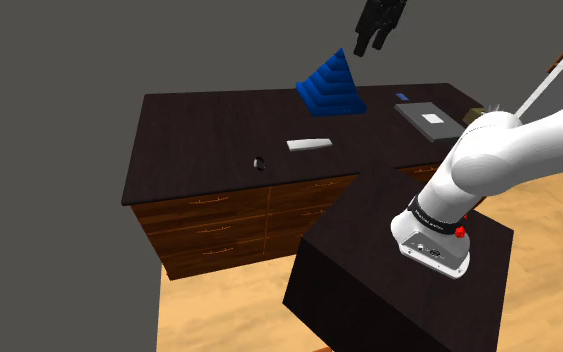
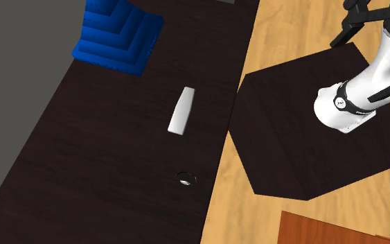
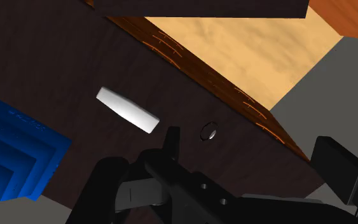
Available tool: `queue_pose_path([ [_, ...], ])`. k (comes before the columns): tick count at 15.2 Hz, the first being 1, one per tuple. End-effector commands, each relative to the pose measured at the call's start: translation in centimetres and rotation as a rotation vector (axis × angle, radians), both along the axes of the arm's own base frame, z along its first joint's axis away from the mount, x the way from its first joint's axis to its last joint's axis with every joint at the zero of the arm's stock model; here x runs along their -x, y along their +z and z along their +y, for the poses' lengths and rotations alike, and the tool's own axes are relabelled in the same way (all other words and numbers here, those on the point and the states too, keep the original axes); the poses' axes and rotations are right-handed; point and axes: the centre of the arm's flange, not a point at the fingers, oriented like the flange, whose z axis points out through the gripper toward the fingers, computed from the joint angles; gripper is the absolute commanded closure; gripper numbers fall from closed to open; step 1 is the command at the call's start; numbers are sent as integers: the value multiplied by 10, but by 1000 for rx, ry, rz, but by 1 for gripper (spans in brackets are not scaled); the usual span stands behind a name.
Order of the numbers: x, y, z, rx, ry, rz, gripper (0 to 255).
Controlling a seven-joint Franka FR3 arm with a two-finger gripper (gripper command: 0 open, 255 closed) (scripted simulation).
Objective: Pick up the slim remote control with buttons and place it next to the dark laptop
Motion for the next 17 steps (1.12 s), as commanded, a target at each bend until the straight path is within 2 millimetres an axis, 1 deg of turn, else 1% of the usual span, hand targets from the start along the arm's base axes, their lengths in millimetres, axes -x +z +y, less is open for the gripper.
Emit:
queue_pose_path([
  [1,0,0,0,0,0,0,0],
  [9,-24,-87,-55,11,181,11,0],
  [17,-57,-175,-106,23,362,21,0],
])
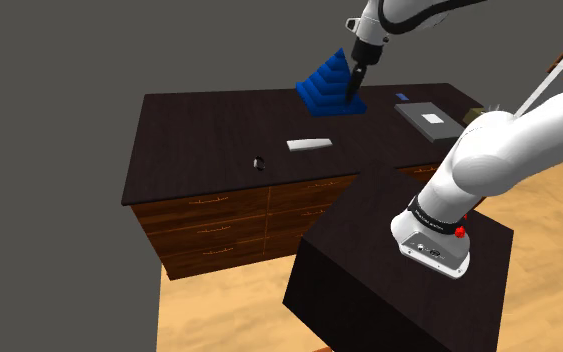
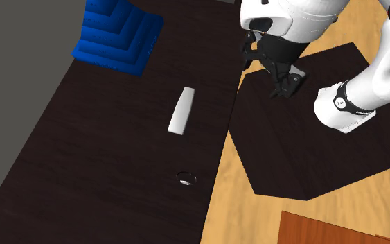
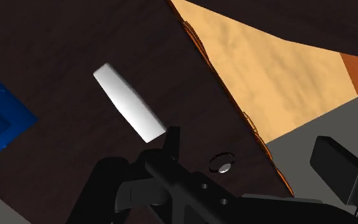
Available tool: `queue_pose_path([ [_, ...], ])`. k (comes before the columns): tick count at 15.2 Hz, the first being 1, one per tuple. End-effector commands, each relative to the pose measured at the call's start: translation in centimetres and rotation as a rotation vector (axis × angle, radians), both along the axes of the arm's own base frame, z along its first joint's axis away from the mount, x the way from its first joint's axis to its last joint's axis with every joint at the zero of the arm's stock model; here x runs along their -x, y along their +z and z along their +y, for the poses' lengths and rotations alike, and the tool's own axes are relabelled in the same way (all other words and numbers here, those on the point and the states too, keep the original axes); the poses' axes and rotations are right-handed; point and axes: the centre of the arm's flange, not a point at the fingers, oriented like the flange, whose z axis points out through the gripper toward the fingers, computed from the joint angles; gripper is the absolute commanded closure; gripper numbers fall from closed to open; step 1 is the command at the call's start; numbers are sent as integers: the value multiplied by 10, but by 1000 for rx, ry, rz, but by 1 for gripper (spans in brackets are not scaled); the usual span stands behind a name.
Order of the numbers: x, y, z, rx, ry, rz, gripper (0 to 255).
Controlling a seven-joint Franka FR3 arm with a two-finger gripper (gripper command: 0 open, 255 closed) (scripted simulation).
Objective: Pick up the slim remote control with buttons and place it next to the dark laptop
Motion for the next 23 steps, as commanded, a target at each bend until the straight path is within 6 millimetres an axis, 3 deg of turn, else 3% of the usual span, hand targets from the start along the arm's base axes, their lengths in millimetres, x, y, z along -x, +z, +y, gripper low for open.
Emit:
queue_pose_path([
  [1,-11,-19,-13,4,48,1,0],
  [12,-70,-139,-72,20,297,15,0],
  [23,-140,-259,-117,35,545,29,0],
])
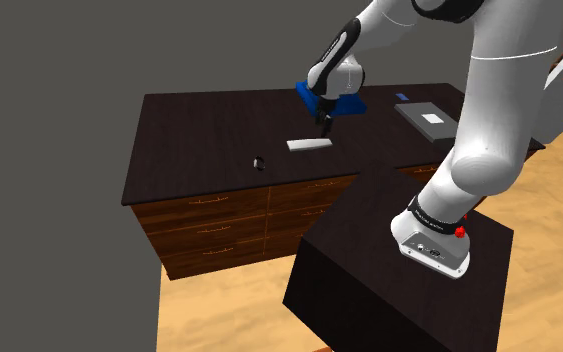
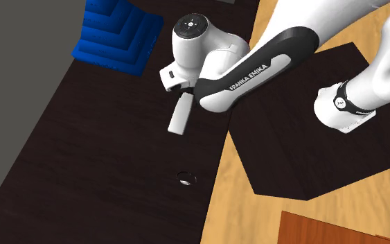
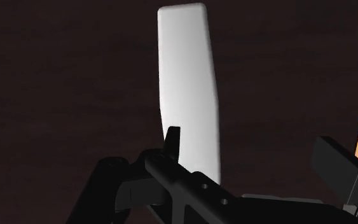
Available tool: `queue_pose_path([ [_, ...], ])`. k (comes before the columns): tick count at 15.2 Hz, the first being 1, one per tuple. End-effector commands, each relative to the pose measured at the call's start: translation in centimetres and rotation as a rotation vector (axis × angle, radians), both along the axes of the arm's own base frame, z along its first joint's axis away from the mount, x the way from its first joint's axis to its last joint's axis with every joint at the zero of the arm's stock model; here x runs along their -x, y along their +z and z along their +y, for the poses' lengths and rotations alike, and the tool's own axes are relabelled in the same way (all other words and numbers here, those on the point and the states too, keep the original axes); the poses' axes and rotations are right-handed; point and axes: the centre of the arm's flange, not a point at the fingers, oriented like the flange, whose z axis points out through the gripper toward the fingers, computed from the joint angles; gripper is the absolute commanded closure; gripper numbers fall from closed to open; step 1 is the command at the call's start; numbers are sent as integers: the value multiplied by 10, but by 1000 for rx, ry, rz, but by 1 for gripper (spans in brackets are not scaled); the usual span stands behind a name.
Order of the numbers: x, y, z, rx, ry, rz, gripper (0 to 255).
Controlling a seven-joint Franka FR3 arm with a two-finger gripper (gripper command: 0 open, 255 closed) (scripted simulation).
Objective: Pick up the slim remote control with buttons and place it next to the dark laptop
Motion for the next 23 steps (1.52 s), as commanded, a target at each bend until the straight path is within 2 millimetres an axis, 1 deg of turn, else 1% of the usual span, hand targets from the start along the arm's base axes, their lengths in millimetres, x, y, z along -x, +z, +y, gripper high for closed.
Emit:
queue_pose_path([
  [1,-12,-23,-7,1,48,3,0],
  [4,-33,-56,-16,6,116,7,0],
  [5,-37,-63,-18,7,131,7,0],
  [12,-37,-100,-18,7,131,7,0],
  [13,-37,-103,-18,7,131,7,0],
  [20,-37,-103,-18,7,131,7,0],
  [21,-37,-103,-18,7,131,7,255],
  [23,-37,-103,-18,7,131,7,255],
])
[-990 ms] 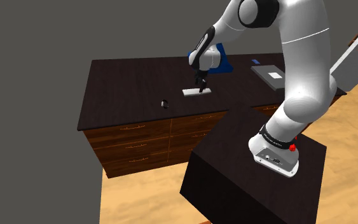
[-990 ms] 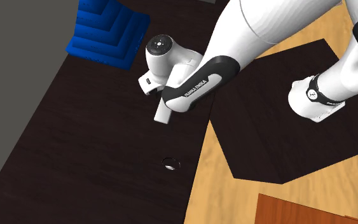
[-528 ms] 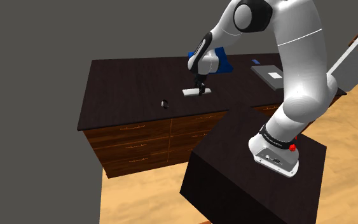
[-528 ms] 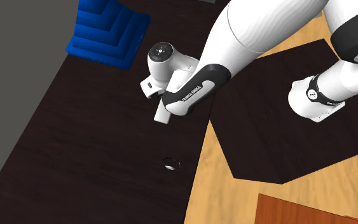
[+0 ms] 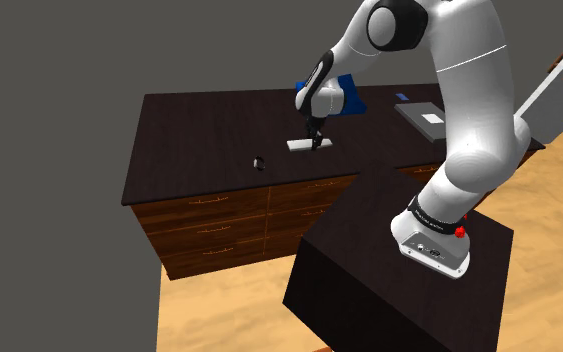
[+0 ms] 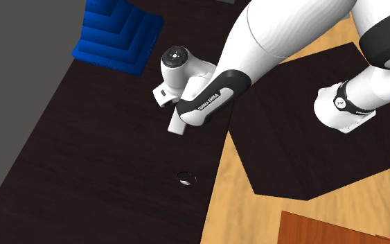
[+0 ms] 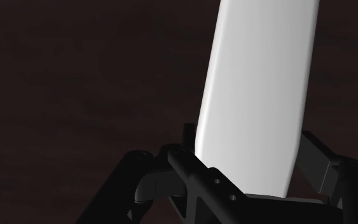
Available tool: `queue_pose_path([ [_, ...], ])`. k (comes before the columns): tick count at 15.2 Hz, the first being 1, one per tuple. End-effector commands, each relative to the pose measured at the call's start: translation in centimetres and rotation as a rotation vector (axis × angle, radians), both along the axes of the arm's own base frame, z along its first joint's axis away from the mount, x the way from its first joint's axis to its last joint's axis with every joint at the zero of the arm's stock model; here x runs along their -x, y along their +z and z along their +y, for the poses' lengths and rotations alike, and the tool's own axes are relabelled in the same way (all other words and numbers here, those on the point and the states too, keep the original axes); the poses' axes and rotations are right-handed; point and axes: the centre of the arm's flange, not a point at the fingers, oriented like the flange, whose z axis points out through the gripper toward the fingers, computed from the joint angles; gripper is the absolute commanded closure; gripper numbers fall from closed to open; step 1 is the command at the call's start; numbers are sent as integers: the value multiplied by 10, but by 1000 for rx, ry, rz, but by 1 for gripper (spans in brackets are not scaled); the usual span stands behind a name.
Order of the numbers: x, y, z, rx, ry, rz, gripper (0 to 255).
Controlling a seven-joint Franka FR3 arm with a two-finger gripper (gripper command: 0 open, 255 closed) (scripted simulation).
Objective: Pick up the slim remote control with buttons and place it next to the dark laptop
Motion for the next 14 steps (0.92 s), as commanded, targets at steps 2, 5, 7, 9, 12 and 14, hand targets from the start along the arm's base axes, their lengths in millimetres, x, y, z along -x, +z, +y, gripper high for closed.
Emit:
queue_pose_path([
  [2,0,0,0,0,0,0,255],
  [5,0,0,0,0,0,0,255],
  [7,0,0,0,0,0,0,255],
  [9,0,11,0,0,0,0,255],
  [12,0,26,0,0,0,0,255],
  [14,0,37,0,0,0,0,255],
])
